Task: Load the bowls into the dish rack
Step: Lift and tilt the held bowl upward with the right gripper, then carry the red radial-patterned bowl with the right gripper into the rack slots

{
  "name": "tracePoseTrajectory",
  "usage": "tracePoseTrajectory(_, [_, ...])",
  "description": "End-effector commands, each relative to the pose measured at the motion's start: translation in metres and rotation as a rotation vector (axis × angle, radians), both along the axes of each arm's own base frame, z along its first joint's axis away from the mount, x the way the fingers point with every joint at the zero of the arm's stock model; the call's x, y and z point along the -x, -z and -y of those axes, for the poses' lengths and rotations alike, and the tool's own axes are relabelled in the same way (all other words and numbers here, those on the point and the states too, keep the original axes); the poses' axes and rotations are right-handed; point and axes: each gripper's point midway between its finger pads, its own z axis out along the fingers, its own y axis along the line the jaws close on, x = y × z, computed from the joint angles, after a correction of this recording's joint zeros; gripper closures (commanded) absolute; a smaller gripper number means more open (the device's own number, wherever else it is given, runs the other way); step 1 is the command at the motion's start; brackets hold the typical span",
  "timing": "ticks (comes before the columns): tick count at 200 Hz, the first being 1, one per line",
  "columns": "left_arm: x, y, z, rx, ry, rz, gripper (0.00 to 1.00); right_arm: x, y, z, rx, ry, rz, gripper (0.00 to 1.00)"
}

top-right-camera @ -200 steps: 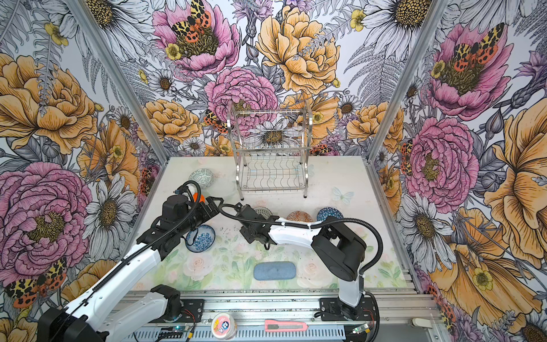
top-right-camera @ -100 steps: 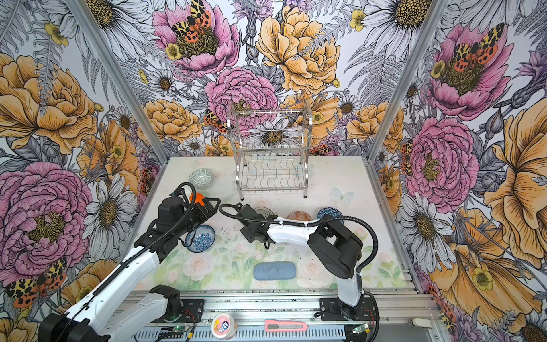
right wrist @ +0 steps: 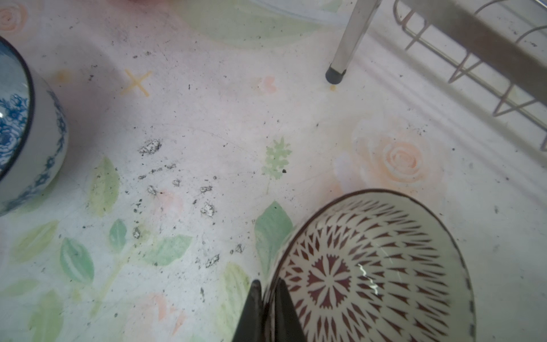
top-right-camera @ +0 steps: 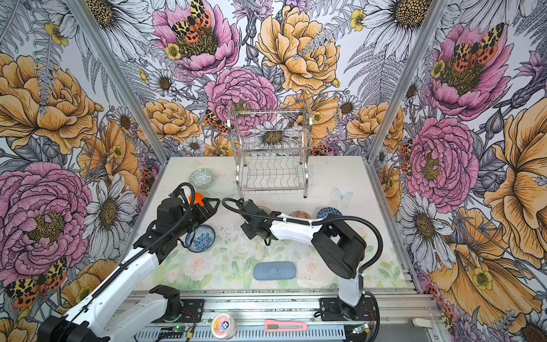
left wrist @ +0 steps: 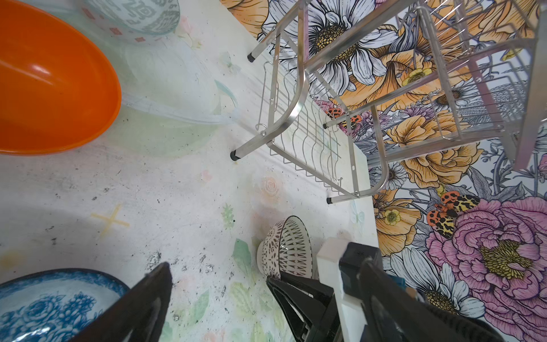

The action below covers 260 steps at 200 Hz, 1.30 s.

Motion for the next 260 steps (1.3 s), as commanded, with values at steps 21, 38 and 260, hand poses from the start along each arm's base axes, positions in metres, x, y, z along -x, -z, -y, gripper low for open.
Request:
tracePoseTrajectory(21, [0.002, -0.001, -0.001, 0.019, 0.0, 0.011, 0.01, -0.006, -0.045, -0.01, -0.179, 0.015, 0.014, 1.0])
tracePoseTrajectory(38, [0.002, -0.001, -0.001, 0.02, 0.001, 0.009, 0.01, -0.008, -0.053, -0.01, -0.218, 0.02, 0.012, 1.0])
tracePoseTrajectory(260, [0.002, -0.007, 0.022, 0.002, 0.045, 0.035, 0.01, -0.062, -0.177, 0.007, -0.973, 0.014, 0.195, 1.0])
